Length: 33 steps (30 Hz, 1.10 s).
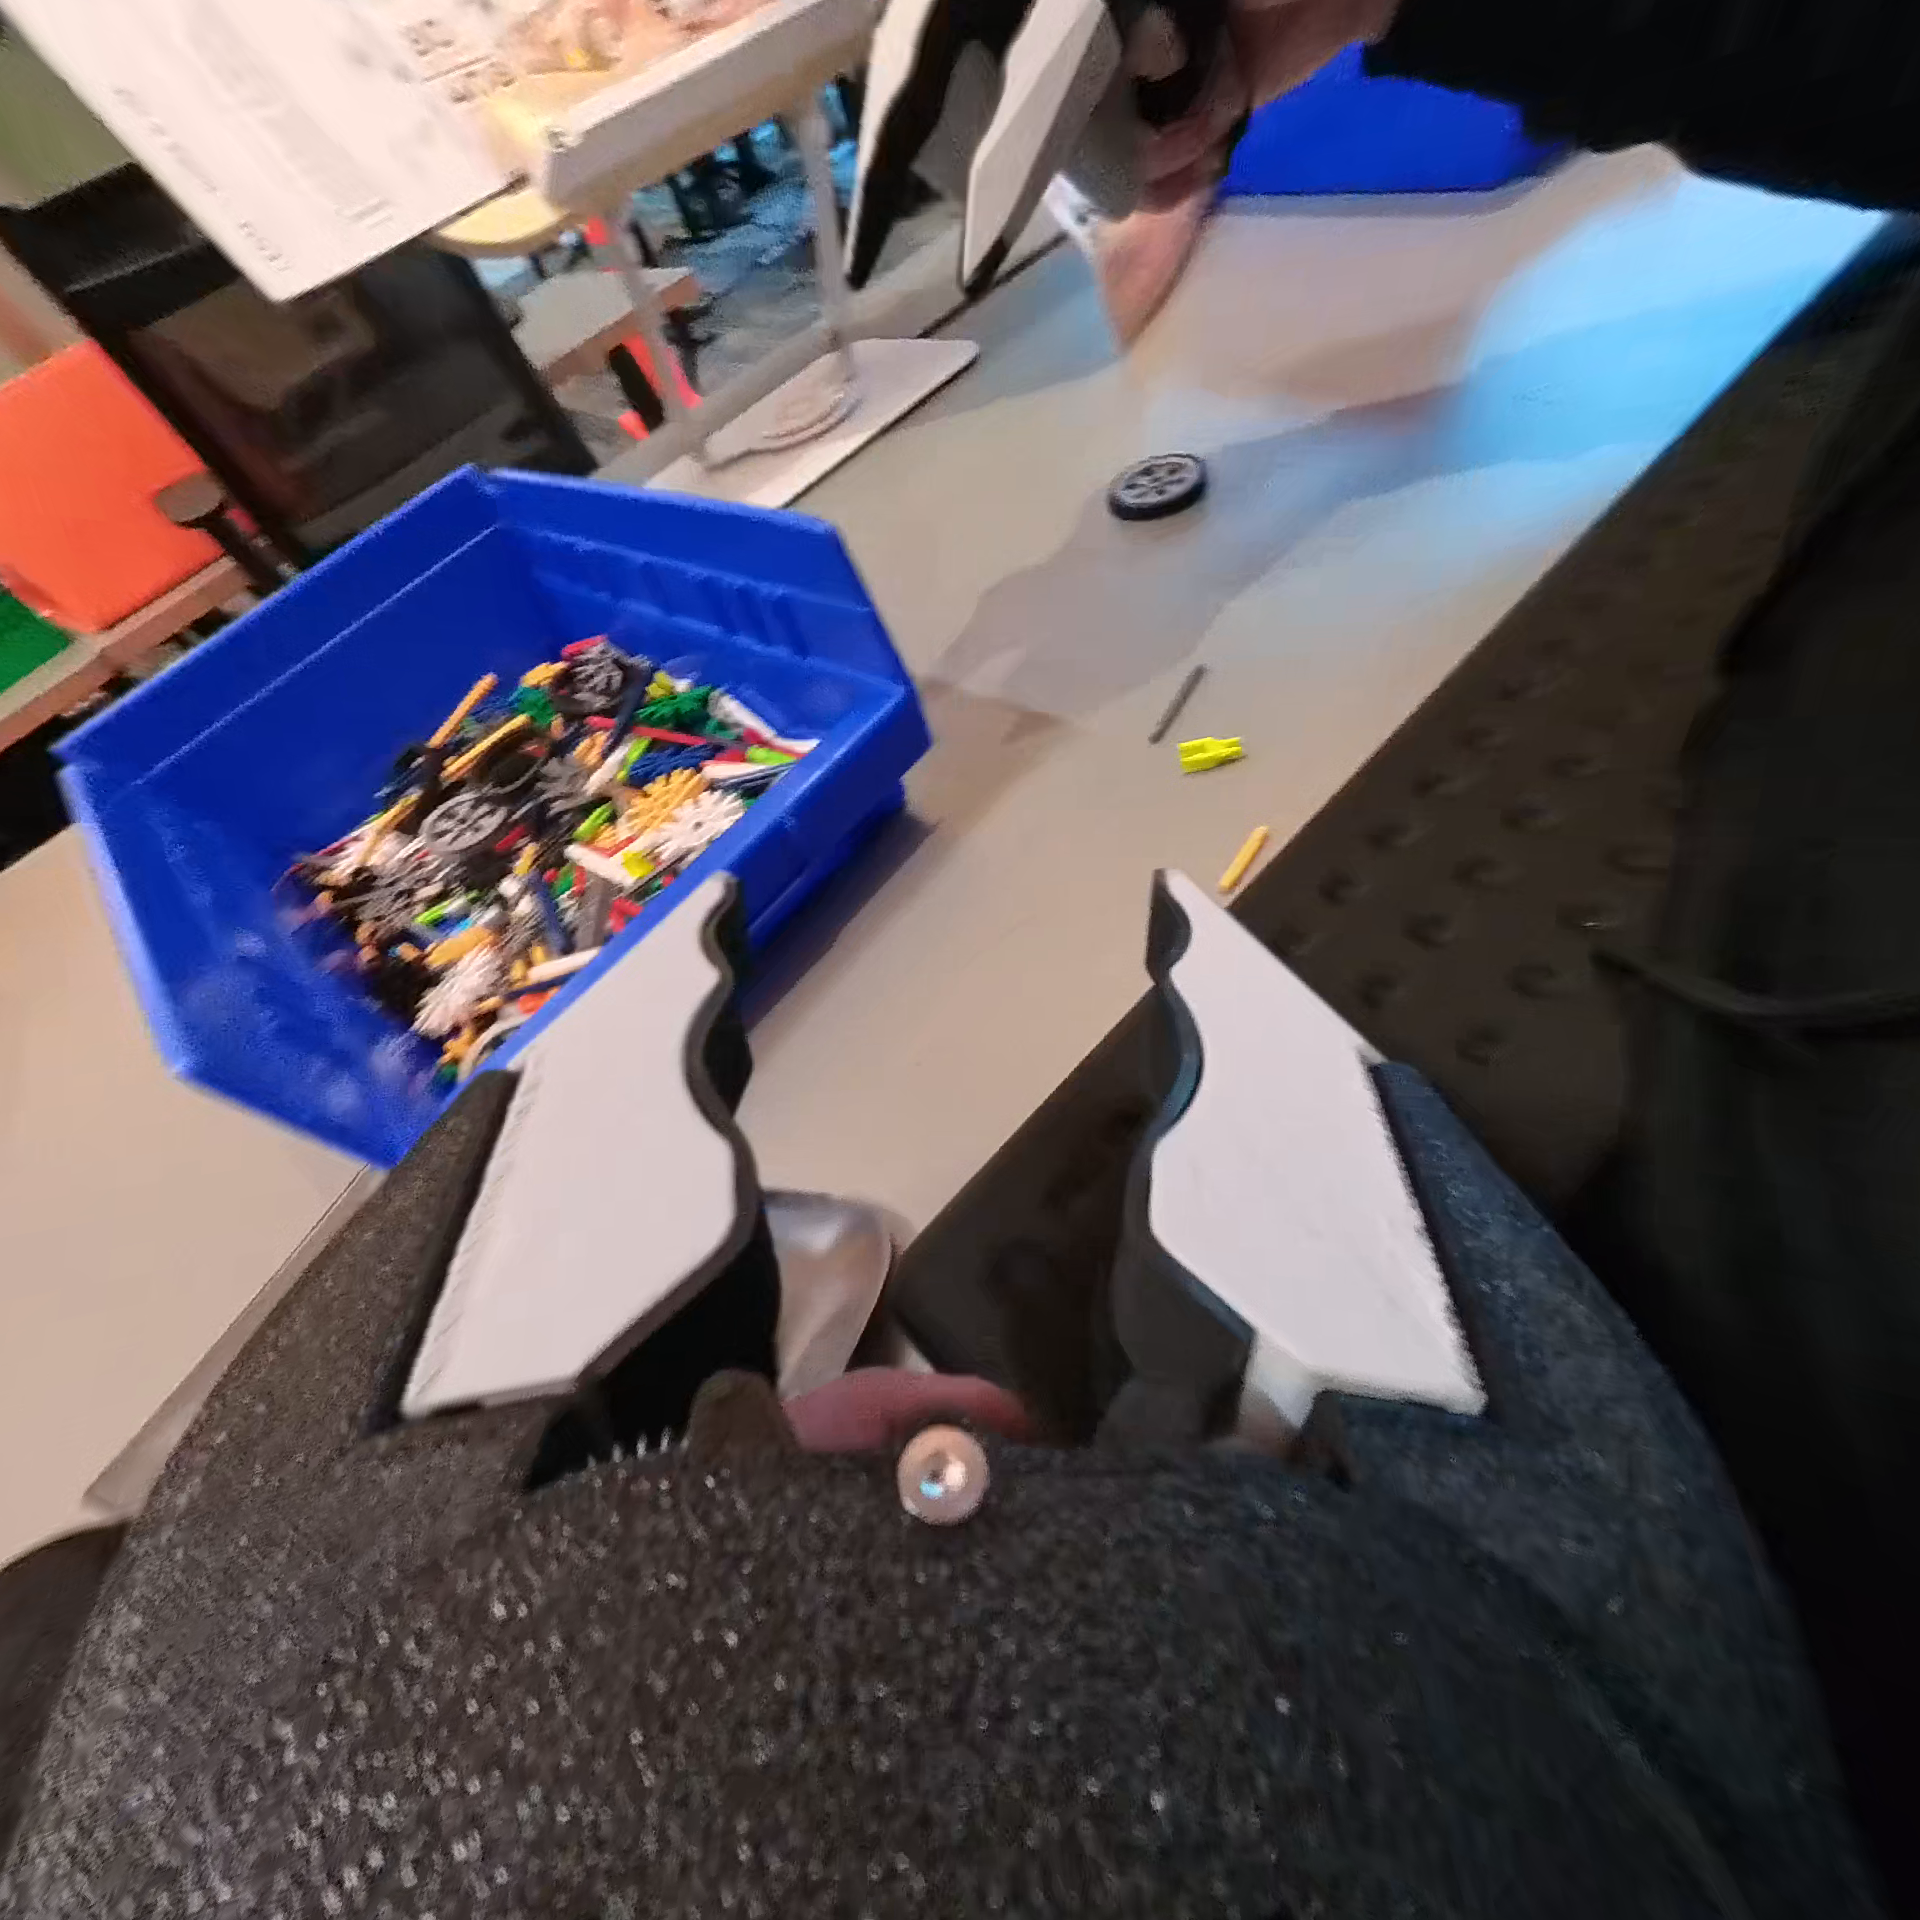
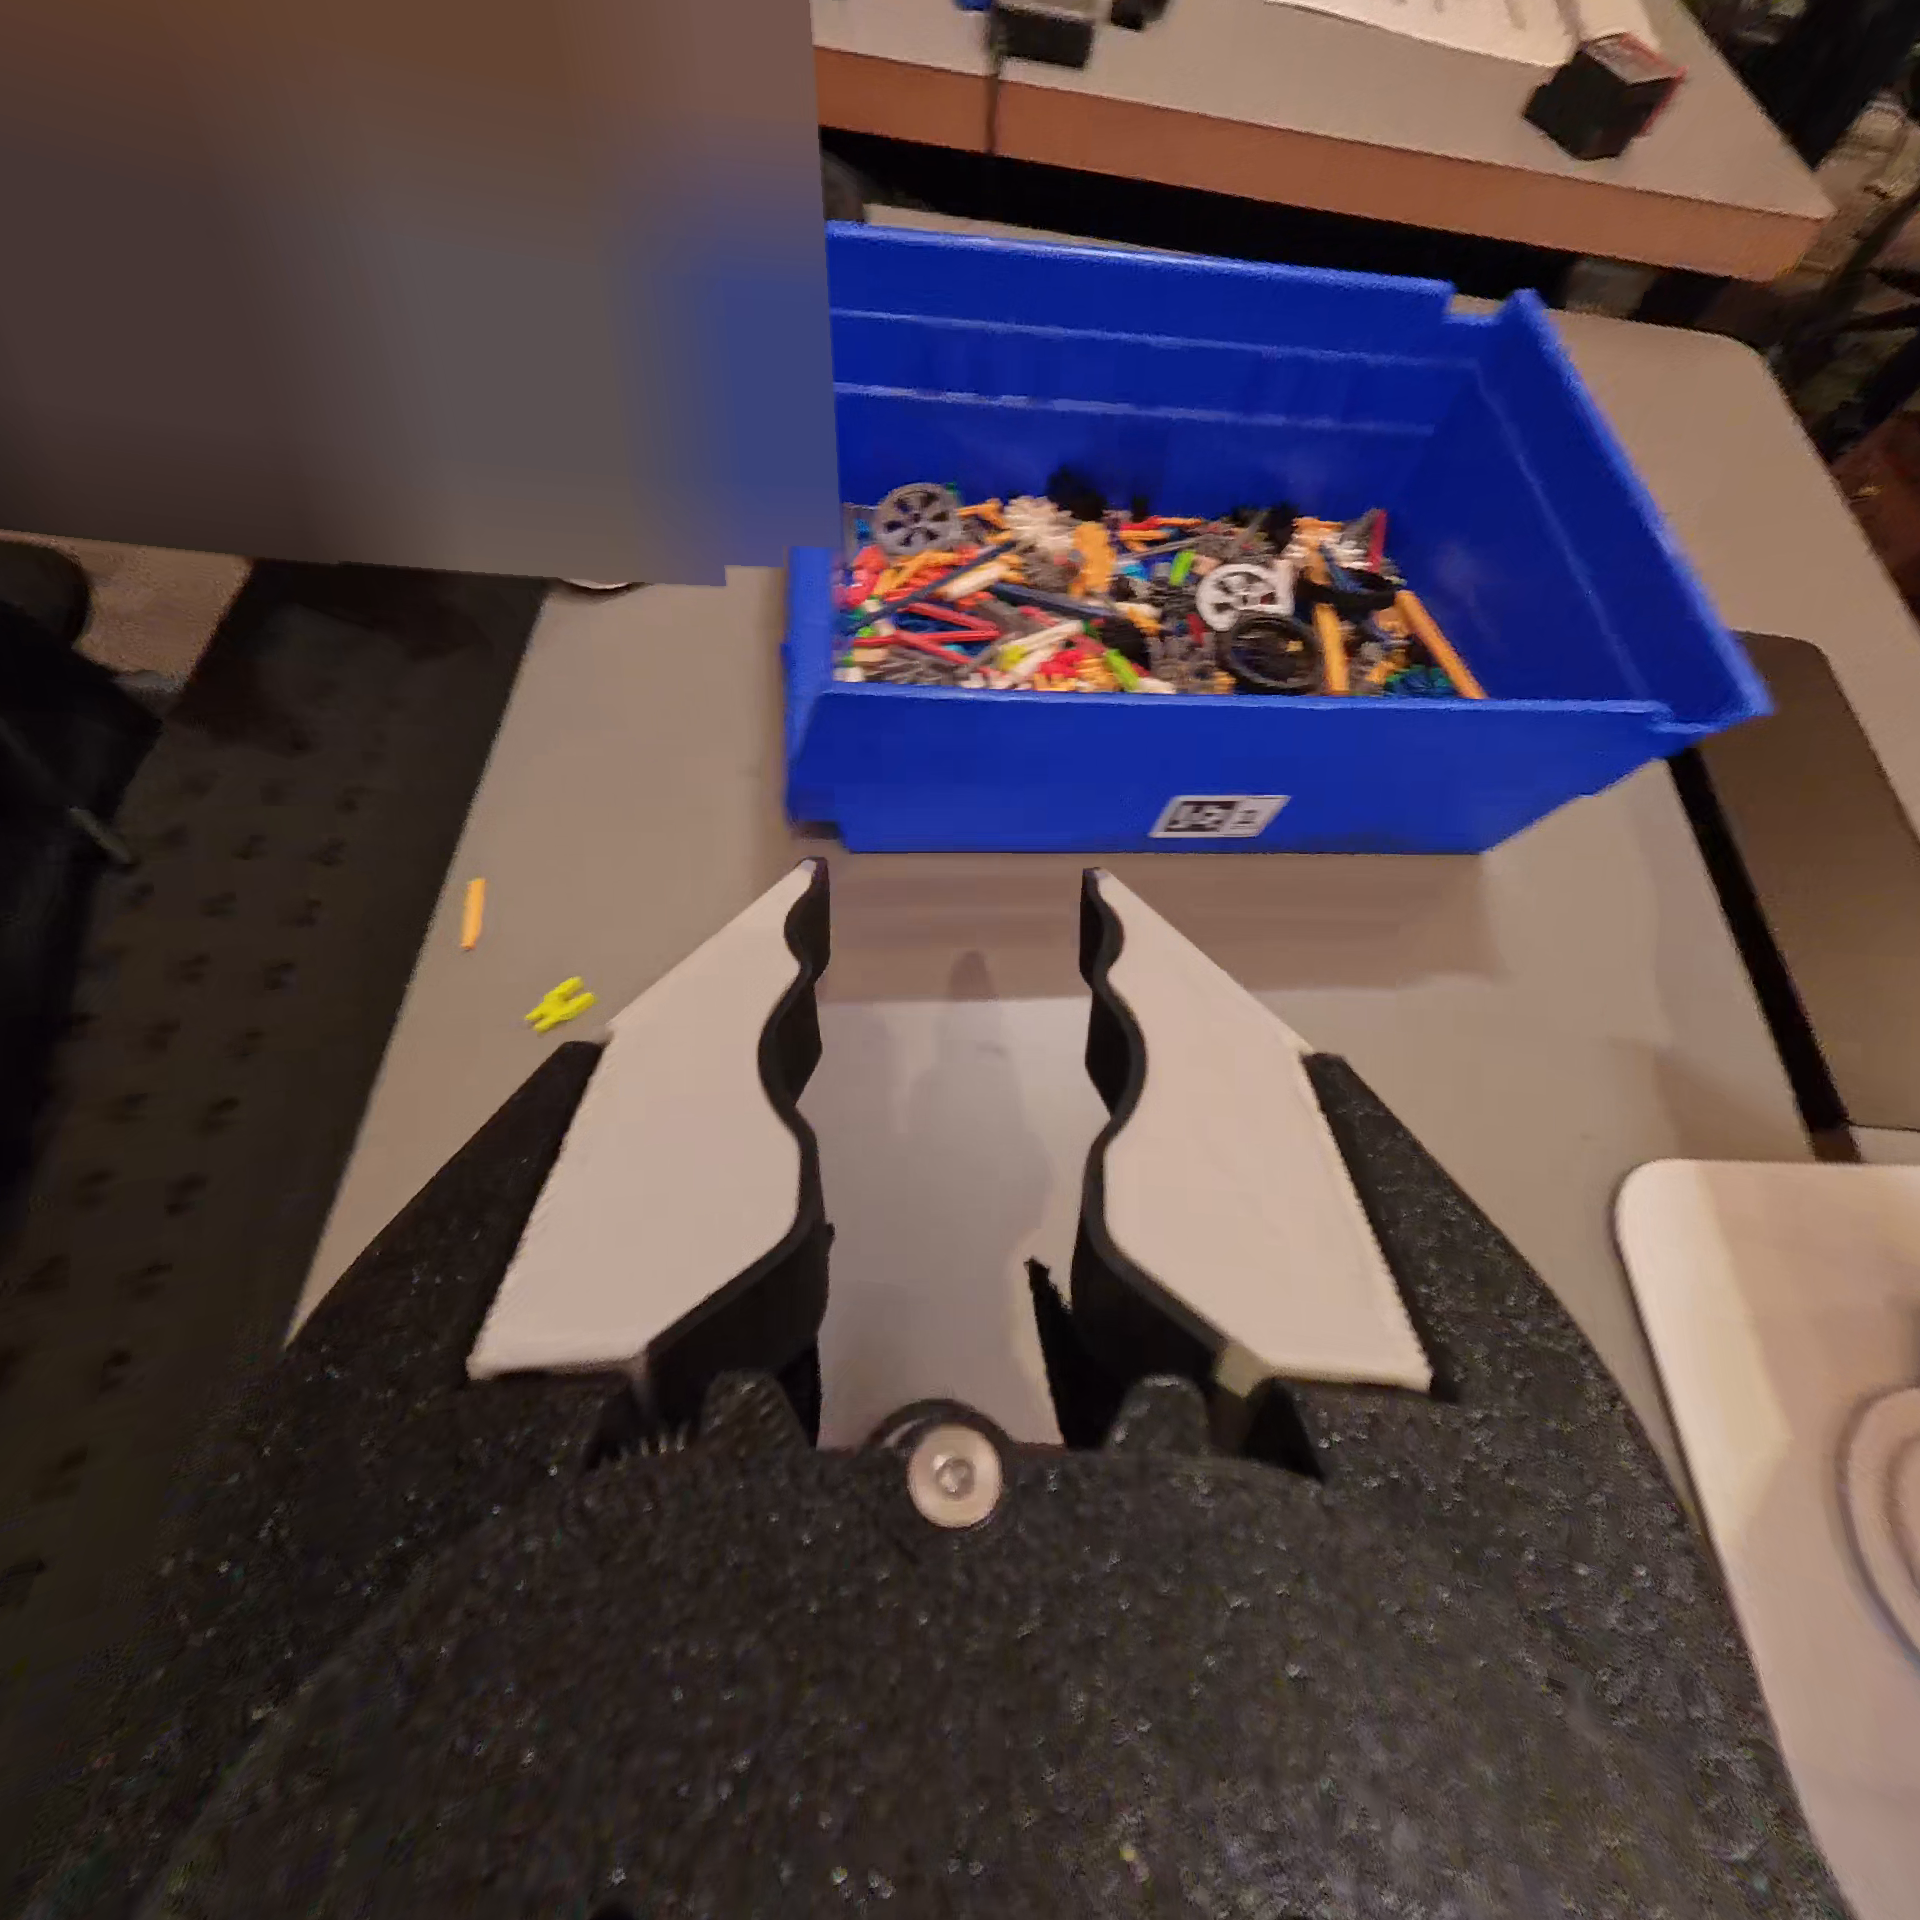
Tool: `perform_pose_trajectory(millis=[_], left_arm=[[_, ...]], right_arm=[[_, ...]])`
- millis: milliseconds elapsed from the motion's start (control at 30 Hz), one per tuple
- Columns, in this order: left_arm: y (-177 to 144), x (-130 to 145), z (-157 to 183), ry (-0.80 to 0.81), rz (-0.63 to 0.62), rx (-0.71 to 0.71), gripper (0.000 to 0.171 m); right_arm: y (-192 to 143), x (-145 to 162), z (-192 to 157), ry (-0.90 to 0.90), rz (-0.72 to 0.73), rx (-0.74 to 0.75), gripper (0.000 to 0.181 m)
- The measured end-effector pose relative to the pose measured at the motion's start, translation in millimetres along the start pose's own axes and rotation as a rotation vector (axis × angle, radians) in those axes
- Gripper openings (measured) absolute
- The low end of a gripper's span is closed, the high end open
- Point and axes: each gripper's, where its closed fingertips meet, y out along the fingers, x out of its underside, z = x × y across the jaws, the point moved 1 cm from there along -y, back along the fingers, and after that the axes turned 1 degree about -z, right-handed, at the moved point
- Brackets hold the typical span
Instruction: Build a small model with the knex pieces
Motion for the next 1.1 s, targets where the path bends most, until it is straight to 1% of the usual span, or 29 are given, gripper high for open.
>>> perform_pose_trajectory(millis=[100,167,233,267,333,467,633,667,733,767,833,967,1100], left_arm=[[15.3,-5.2,21.9,0.022,-0.04,0.104,0.064],[26.5,-4.6,33.2,0.045,-0.085,0.135,0.058],[37.2,-3.4,44.6,0.064,-0.119,0.17,0.054],[42.6,-2.7,48.2,0.067,-0.132,0.18,0.052],[53.5,0.6,54.4,0.07,-0.168,0.203,0.049],[72.9,5.9,64.8,0.11,-0.232,0.253,0.047],[94.0,7.0,64.8,0.168,-0.28,0.291,0.044],[97.1,6.8,64.4,0.179,-0.286,0.3,0.041],[102.6,8.6,62.4,0.209,-0.31,0.319,0.038],[105.9,9.6,60.7,0.216,-0.319,0.327,0.036],[109.5,14.6,64.0,0.229,-0.352,0.388,0.034],[116.1,20.7,64.1,0.297,-0.386,0.448,0.033],[119.5,15.4,68.0,0.318,-0.376,0.538,0.032]], right_arm=[[6.8,9.4,-33.4,-0.014,-0.028,-0.065,0.048],[13.9,20.3,-51.0,-0.02,-0.059,-0.097,0.047],[22.7,31.1,-69.9,-0.019,-0.082,-0.152,0.041],[27.5,38.7,-77.9,-0.025,-0.107,-0.175,0.037],[35.1,57.1,-87.5,-0.049,-0.181,-0.189,0.032],[42.8,77.3,-91.3,-0.071,-0.252,-0.168,0.028],[53.6,93.7,-93.6,-0.047,-0.287,-0.195,0.023],[55.5,96.3,-93.3,-0.046,-0.294,-0.194,0.023],[58.4,99.1,-95.1,-0.041,-0.294,-0.203,0.019],[59.6,100.3,-96.1,-0.041,-0.293,-0.207,0.013],[61.1,100.8,-94.8,-0.048,-0.286,-0.194,0.004],[61.3,100.8,-94.5,-0.06,-0.271,-0.192,0.003],[59.4,101.7,-94.9,-0.067,-0.267,-0.203,0.002]])
